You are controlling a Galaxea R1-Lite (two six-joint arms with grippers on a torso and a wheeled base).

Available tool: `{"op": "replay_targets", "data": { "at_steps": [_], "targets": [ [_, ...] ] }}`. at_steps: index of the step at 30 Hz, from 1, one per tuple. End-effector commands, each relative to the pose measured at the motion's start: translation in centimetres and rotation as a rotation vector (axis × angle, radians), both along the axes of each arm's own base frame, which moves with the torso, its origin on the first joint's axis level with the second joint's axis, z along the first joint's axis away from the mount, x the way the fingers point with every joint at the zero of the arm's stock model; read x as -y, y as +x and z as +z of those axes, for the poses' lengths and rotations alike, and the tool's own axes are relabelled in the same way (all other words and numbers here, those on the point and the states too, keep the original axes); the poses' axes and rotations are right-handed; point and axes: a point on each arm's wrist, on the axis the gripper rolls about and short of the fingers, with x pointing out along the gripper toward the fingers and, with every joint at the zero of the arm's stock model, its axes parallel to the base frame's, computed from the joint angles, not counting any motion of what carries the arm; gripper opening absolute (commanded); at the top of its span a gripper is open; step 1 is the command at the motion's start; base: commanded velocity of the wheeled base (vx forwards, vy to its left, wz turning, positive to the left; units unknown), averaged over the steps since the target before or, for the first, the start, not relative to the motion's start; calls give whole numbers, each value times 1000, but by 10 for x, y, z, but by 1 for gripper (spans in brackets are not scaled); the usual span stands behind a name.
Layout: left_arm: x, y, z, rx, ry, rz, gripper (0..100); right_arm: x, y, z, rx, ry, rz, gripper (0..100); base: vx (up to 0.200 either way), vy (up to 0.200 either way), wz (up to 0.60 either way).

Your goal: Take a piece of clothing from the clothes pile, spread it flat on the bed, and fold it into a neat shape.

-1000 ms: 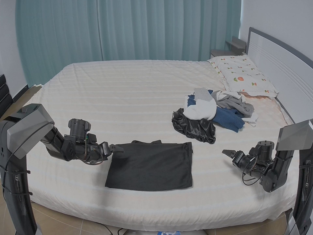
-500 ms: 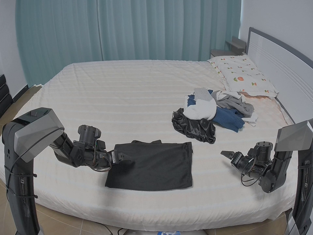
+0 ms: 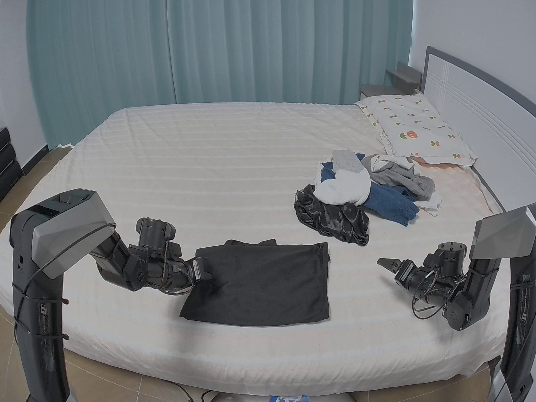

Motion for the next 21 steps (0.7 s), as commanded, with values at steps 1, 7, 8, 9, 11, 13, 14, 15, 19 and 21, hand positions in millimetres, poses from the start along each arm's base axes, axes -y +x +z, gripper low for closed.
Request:
{"op": "replay_targets", "data": {
  "at_steps": [1,7,8,9,11,13,14,15,19,21],
  "targets": [
    [-2,-2,2,-3,-5,10,0,-1,-1,3,7,2,3,100,0,0,0],
    [-4,-3,18,-2,-48,57,0,-1,0,2,5,2,3,100,0,0,0],
    [-4,-3,17,-3,-48,57,0,-1,0,2,5,2,3,100,0,0,0],
    [-5,-4,17,-6,-50,62,0,-1,-1,2,5,2,3,100,0,0,0],
    [-5,-4,17,-6,-50,62,0,-1,-1,3,7,2,3,100,0,0,0],
    [-6,-4,18,-10,-54,67,0,-1,-1,3,7,2,3,100,0,0,0],
    [-6,-4,18,-12,-55,69,0,-1,-1,3,7,2,4,100,0,200,0],
    [-6,-4,18,-12,-57,71,0,-1,-1,2,5,2,4,100,0,200,0],
    [-10,-6,18,-20,-60,85,0,-1,-1,2,5,2,4,100,0,200,0],
    [-12,-6,19,-19,-60,89,0,-1,-1,2,5,2,4,100,0,200,0]
  ]
}}
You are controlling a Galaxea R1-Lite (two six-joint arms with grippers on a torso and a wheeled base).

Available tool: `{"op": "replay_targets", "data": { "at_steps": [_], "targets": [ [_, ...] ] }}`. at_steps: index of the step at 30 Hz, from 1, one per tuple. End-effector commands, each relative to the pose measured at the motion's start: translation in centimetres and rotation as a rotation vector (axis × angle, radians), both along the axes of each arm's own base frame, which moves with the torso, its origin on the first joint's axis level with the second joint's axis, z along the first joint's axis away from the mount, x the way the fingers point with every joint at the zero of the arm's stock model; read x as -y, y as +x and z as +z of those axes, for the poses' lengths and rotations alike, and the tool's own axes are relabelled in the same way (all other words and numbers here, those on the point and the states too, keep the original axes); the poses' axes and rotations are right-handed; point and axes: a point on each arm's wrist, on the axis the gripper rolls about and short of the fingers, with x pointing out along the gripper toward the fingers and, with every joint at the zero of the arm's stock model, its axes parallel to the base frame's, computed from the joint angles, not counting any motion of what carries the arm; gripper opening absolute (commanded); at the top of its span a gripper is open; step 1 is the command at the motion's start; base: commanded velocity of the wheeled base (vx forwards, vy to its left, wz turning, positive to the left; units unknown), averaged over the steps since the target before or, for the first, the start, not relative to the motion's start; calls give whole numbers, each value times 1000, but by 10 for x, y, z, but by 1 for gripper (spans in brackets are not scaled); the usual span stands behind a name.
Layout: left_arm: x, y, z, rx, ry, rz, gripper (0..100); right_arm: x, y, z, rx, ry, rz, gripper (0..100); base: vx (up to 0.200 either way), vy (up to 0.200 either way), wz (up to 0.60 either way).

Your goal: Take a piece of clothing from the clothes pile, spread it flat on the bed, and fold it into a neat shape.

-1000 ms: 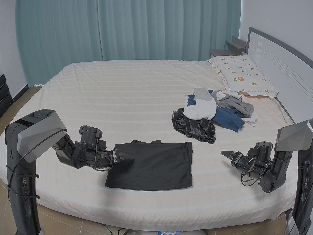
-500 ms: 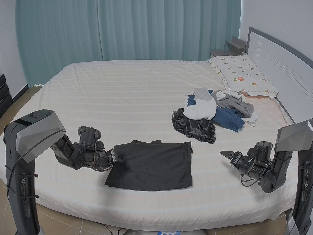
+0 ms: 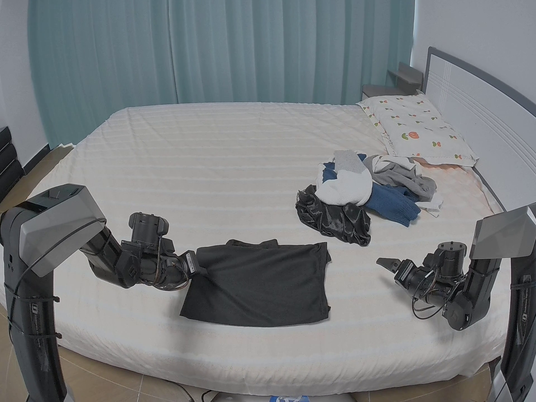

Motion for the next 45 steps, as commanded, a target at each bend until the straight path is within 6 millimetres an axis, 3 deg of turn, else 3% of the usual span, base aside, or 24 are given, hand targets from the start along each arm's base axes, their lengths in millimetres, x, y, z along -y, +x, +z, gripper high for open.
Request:
{"op": "replay_targets", "data": {
  "at_steps": [1,45],
  "targets": [
    [-4,-1,3,2,-1,11,0,0,0,0,0,0,0,100,0,200,0],
    [-17,-15,1,-41,8,39,0,-1,0,-2,-3,0,2,100,0,200,0]
  ]
}}
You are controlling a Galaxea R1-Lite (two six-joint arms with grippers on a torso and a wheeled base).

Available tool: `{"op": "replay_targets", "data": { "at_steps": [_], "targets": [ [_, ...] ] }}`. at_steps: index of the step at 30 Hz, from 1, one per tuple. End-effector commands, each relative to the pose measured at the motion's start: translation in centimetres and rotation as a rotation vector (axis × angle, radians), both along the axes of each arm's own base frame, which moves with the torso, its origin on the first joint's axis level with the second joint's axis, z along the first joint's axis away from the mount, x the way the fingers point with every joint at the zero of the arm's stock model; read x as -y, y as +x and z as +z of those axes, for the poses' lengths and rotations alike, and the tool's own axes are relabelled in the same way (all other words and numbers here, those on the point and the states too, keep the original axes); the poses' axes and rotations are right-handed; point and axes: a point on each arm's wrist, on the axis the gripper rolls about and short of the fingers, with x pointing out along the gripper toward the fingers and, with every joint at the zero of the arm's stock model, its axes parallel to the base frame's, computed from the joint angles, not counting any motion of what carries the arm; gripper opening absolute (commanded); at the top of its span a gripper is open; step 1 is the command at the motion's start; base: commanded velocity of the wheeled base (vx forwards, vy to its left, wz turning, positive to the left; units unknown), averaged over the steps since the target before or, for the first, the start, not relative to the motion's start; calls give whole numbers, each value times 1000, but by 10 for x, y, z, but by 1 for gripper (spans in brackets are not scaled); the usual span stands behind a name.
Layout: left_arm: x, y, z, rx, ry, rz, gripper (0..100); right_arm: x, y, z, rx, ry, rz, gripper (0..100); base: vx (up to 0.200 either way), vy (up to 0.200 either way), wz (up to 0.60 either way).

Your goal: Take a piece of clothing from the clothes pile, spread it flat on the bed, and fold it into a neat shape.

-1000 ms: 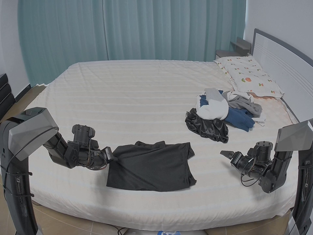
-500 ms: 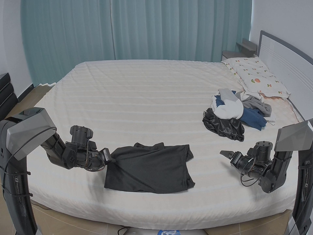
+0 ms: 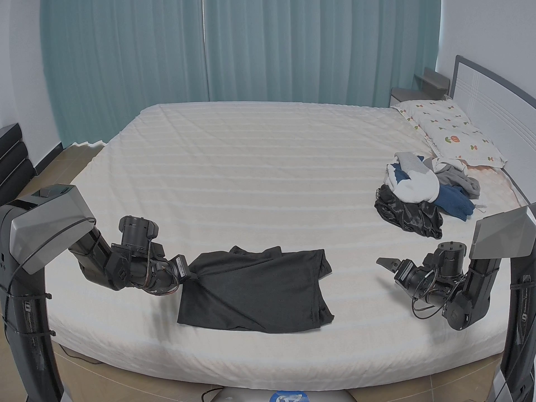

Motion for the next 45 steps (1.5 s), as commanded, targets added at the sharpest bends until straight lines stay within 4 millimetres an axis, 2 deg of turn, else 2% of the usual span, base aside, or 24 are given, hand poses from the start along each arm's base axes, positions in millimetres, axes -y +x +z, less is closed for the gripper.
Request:
{"op": "replay_targets", "data": {
  "at_steps": [1,10,11,16,24,25,30,39,43,44,45],
  "targets": [
    [0,-2,-1,-6,2,-1,0,0,0,-1,-4,0,1,100,0,200,0],
    [0,-14,0,-19,-2,-23,0,-1,-1,0,-2,0,2,100,0,0,0],
    [0,-14,1,-18,-2,-23,100,-1,-1,0,-2,-1,1,100,0,0,0],
    [-1,-13,7,1,-3,-20,100,-6,-3,3,1,-1,16,100,0,0,0],
    [1,6,19,71,-45,34,100,-14,-2,0,-2,-6,43,100,0,0,0],
    [5,17,17,89,-71,53,100,-17,-3,-2,-8,-7,52,100,0,0,0],
    [11,31,5,92,-58,67,100,-25,-2,-1,-4,-9,78,100,0,0,0],
    [14,30,0,76,-52,59,100,-47,12,2,7,-10,130,100,0,0,0],
    [19,31,0,78,-54,49,100,-53,16,-2,2,-11,145,100,0,0,0],
    [19,31,0,78,-54,49,0,-53,16,-2,2,-11,145,100,0,0,0],
    [20,31,-3,74,-53,48,0,-61,19,-9,-1,-20,149,100,0,0,0]
  ]
}}
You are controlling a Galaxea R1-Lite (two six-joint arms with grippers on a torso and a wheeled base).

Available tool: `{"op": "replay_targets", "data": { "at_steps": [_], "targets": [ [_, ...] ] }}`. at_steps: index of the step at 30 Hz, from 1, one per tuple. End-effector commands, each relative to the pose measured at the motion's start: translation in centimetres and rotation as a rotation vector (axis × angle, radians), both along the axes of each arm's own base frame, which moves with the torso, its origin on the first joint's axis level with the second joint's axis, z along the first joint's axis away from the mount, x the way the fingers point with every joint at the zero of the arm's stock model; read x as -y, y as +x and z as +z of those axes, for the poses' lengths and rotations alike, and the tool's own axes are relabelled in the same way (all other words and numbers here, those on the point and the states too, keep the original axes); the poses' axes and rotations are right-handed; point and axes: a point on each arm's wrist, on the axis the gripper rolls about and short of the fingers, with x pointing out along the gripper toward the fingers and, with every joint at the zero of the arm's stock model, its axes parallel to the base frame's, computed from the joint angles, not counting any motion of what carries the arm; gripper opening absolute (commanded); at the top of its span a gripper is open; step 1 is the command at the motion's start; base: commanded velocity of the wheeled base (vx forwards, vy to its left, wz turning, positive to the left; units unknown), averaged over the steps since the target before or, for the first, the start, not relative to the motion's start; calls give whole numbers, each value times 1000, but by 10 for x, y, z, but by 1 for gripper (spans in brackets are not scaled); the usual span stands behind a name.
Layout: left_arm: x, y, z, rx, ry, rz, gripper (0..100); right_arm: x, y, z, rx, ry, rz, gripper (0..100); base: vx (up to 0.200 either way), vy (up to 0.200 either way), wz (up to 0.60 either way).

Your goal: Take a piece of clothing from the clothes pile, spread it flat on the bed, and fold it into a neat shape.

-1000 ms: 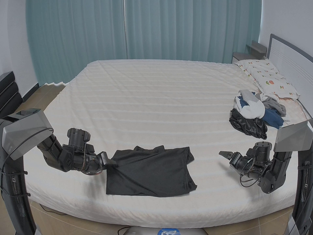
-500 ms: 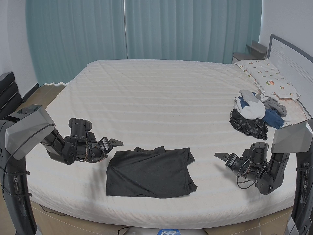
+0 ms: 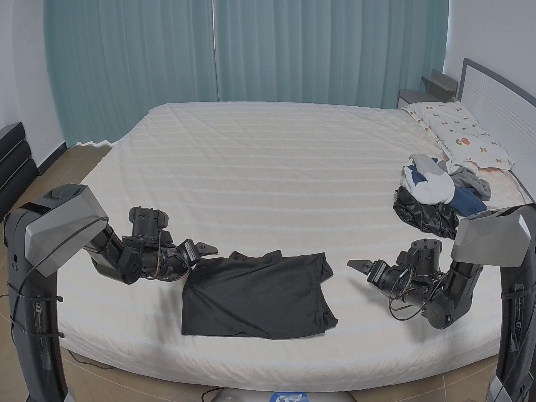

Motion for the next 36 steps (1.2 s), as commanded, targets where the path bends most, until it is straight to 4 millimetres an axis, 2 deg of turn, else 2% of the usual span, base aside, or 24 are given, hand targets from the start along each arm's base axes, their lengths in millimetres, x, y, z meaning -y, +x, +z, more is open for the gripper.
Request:
{"op": "replay_targets", "data": {
  "at_steps": [1,5,11,13,21,29,36],
  "targets": [
    [3,1,-8,-14,2,-5,0,-13,6,-12,-2,-11,11,100,0,0,0],
    [3,1,-9,-12,21,21,0,-21,9,-21,-3,-22,12,100,0,0,0],
    [0,1,-11,-12,87,151,0,-23,11,-21,25,-59,36,100,0,0,0],
    [-1,3,-8,-17,68,219,0,-28,20,-17,65,-61,46,100,0,0,0],
    [-1,2,-9,20,45,235,0,-49,35,-12,89,-53,80,100,0,0,0],
    [-1,1,-11,29,42,233,0,-83,54,-9,96,-59,123,100,0,0,0],
    [-1,1,-13,25,43,233,0,-91,70,-16,95,-75,128,100,0,0,0]
  ]
}}
